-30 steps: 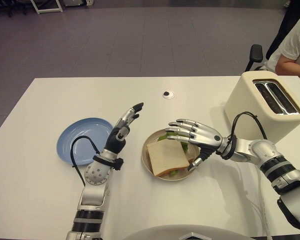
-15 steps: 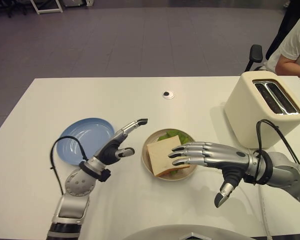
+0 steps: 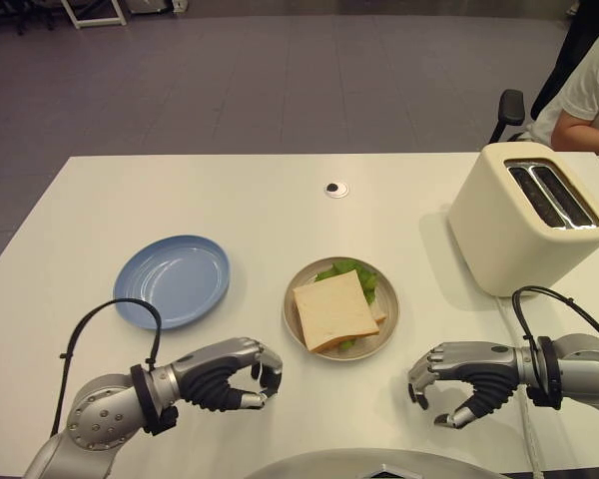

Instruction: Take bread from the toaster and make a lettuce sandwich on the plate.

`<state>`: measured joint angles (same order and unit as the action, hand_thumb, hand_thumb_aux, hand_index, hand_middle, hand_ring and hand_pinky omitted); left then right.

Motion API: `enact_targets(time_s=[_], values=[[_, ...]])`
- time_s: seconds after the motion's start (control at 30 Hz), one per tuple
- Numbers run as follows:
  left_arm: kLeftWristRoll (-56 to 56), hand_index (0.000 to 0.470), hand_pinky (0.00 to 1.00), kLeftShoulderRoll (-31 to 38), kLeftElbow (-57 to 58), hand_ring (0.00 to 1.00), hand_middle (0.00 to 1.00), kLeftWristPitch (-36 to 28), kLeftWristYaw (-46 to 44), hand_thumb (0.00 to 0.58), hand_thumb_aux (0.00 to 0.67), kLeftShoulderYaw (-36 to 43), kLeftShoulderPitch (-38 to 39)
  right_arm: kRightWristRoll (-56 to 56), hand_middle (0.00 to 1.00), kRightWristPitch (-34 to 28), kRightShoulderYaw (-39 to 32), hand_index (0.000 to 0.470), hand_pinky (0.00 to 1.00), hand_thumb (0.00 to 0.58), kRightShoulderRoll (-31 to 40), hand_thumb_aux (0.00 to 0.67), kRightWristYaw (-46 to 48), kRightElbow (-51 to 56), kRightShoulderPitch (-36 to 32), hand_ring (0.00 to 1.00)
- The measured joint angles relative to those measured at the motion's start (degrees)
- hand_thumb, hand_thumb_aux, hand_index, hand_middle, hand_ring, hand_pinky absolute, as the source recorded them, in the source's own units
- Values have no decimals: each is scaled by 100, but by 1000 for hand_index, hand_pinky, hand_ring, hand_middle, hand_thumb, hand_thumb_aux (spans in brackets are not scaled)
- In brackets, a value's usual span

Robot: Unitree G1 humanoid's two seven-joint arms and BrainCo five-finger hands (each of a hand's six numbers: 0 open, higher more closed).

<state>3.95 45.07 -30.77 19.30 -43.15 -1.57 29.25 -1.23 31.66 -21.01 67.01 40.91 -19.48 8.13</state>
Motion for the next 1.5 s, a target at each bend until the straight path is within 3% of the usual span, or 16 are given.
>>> enact_targets(time_s=[0.13,0.47,0.93,1.2,1.5], values=[[339,470,1000,-2,131,1000,1000,-53,22,580,670,209,-116,139,1000,-39,72,470,1000,580,-241,670,161,49,4,1000],[1985,470,1000,-463,948,1000,1000,-5,339,580,670,1632,-1110,1421,1000,-232,-160,470,1000,580,-1289,670,341,790,-387,1000],[2400,470,1000,-772,1884,1000,1000,-28,757,580,670,2080,-2338,2405,1000,-261,-622,470,1000,580,-2534,670,94,1631,-1365,1000],[1969,470,1000,-1161,3174,1000,1000,58,768,580,670,2218,-3386,2566,1000,-261,-712,470,1000,580,-3409,670,-554,3669,-2721,1000],[1839,470,1000,-1614,5760,1000,1000,680,1164,580,670,2366,-5101,2993,1000,276,-1000,470,1000,580,-4158,670,-1672,6071,-4140,1000]])
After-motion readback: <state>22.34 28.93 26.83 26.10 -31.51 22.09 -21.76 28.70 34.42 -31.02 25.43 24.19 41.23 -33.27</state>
